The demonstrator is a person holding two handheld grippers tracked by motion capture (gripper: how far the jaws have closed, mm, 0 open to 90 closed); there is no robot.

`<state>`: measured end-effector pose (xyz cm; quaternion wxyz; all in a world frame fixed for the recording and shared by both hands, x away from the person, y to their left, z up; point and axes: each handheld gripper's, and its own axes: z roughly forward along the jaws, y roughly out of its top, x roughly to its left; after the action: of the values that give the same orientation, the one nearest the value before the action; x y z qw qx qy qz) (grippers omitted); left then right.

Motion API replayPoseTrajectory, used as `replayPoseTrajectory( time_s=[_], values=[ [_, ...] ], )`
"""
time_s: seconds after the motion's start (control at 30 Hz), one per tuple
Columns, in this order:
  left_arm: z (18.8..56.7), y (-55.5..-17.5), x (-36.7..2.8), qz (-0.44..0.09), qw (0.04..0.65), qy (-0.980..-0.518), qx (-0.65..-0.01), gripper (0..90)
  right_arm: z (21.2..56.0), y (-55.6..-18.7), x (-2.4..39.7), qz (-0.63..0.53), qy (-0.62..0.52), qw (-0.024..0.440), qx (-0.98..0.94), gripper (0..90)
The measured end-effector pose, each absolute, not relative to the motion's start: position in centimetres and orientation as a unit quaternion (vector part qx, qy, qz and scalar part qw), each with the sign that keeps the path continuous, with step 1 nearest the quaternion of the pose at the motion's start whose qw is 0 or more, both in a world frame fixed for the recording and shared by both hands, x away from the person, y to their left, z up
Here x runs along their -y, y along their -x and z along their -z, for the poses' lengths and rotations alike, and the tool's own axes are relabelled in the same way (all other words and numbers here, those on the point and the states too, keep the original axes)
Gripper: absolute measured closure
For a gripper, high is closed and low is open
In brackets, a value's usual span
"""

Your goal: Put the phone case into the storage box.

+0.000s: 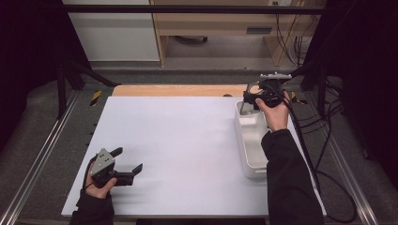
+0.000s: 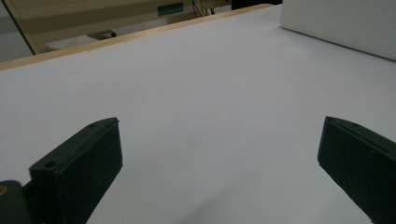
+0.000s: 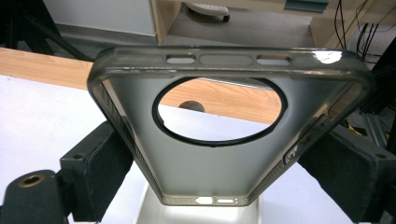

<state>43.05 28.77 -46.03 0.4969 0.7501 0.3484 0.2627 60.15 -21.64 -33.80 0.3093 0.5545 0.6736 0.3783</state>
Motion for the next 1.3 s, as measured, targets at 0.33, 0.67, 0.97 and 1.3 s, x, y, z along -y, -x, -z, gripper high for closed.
replayPoseTrajectory(
  time_s=[0.33, 0.67, 0.97, 1.3],
  values=[
    [46.1, -43.1, -28.7, -0.262, 0.496, -0.752, -0.347, 0.0, 35.2, -61.4, 21.1, -0.361, -0.571, 0.307, -0.671, 11.3],
    [46.1, -43.1, -28.6, -0.262, 0.496, -0.753, -0.346, 0.0, 36.4, -62.3, 20.6, -0.349, -0.584, 0.302, -0.668, 11.2],
    [46.1, -43.1, -28.6, -0.262, 0.494, -0.754, -0.344, 0.0, 37.1, -62.9, 20.4, -0.340, -0.595, 0.298, -0.665, 11.2],
    [46.2, -43.1, -28.6, -0.261, 0.494, -0.755, -0.343, 0.0, 37.8, -63.2, 19.9, -0.333, -0.597, 0.295, -0.667, 11.2]
  ],
)
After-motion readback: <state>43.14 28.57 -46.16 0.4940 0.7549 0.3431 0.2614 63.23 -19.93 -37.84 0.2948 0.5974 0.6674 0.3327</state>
